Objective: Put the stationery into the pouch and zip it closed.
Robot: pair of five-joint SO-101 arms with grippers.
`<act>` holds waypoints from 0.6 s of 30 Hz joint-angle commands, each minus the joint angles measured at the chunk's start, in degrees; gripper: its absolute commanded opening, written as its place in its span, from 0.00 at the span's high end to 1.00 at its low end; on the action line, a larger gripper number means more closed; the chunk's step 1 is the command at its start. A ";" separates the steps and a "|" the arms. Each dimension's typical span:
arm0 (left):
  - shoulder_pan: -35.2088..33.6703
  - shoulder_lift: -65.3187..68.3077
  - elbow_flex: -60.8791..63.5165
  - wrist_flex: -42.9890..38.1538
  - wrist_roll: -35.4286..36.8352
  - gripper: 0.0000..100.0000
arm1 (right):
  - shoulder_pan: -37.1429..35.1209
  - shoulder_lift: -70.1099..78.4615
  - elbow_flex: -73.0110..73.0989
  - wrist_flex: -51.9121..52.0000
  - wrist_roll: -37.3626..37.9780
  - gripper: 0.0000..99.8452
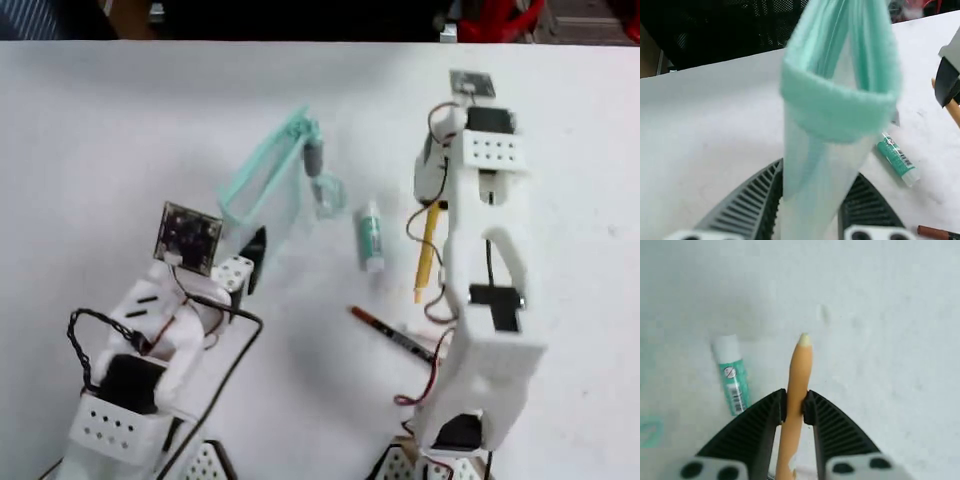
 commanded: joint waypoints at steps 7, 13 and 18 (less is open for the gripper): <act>0.92 -0.48 2.37 -4.75 0.97 0.84 | -4.70 -18.33 -1.32 8.31 3.34 0.98; 0.92 -0.48 3.25 -5.80 0.97 0.84 | -3.38 -27.74 -1.32 8.66 3.43 0.98; 0.92 -0.48 3.25 -5.80 0.97 0.84 | -5.58 -35.21 -1.32 8.66 3.34 0.98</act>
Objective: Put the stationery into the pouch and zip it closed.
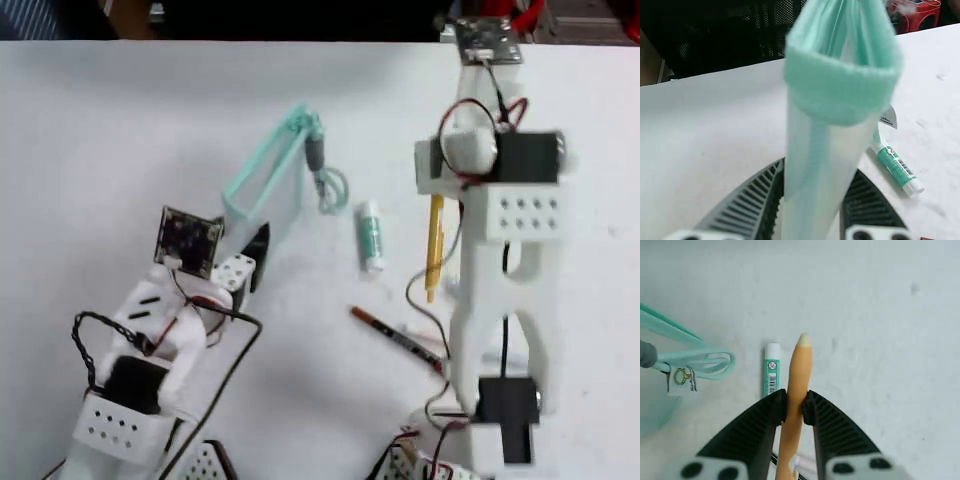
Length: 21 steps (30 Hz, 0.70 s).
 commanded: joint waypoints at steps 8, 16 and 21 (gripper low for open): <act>0.92 0.31 0.00 -0.88 0.79 0.84 | -8.13 -16.40 -1.85 -5.14 0.44 0.98; 1.01 0.31 0.62 -0.97 0.79 0.84 | -13.49 -26.33 -1.41 -19.47 0.09 0.98; 1.01 0.31 0.53 -0.97 0.79 0.84 | -16.57 -26.15 -1.32 -21.58 0.09 0.98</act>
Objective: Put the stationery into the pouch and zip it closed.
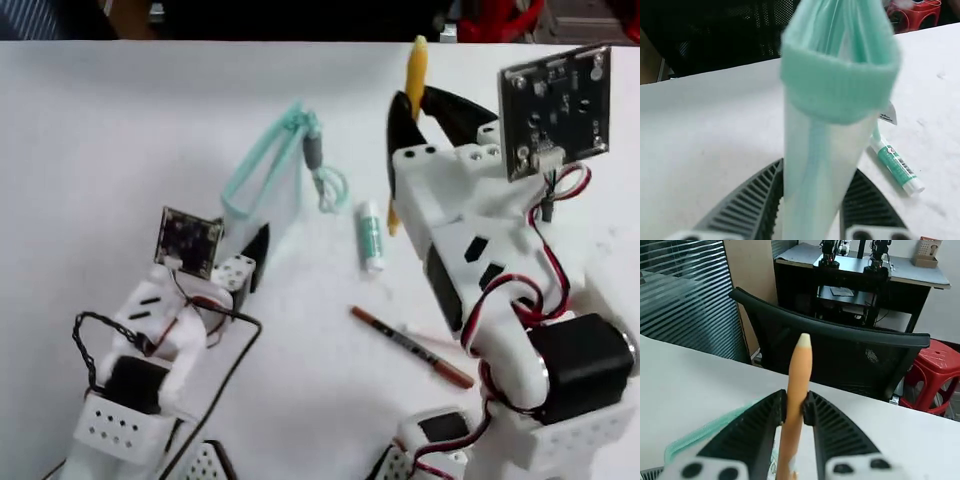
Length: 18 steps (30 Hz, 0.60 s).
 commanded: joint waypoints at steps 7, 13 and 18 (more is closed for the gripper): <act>1.10 0.31 0.09 -0.79 0.70 0.84 | -1.10 1.36 -1.32 -4.53 0.00 0.98; 1.01 0.31 0.09 -0.79 0.70 0.84 | -4.26 1.54 -1.23 -3.91 0.00 0.98; 1.01 0.31 0.09 -0.79 0.70 0.84 | -6.99 1.19 -0.97 -3.38 0.44 0.98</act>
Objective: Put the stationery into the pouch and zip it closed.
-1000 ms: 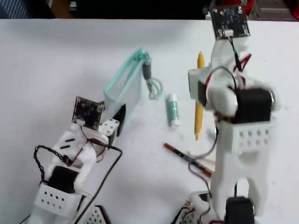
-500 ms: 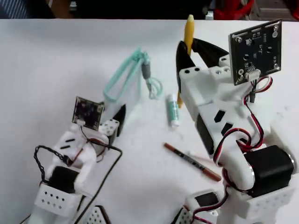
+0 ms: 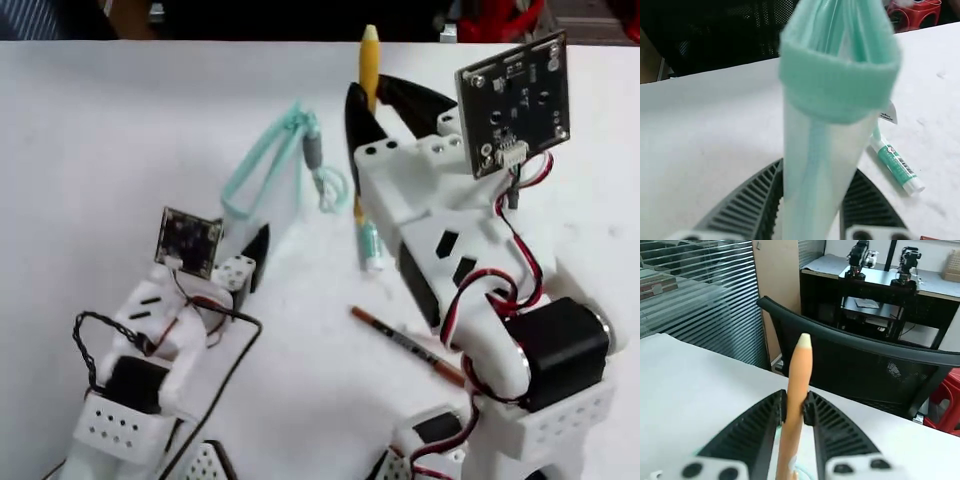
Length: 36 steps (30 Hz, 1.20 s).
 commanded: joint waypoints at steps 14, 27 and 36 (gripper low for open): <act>1.01 0.31 0.00 -0.79 0.70 0.84 | -11.30 5.76 -0.44 -17.63 0.35 0.98; 1.01 0.22 -0.18 -0.88 0.70 0.83 | -14.02 16.31 0.18 -23.25 0.00 0.98; 0.92 0.22 -0.26 -0.88 0.70 0.83 | -13.85 14.90 9.41 -23.96 0.00 0.98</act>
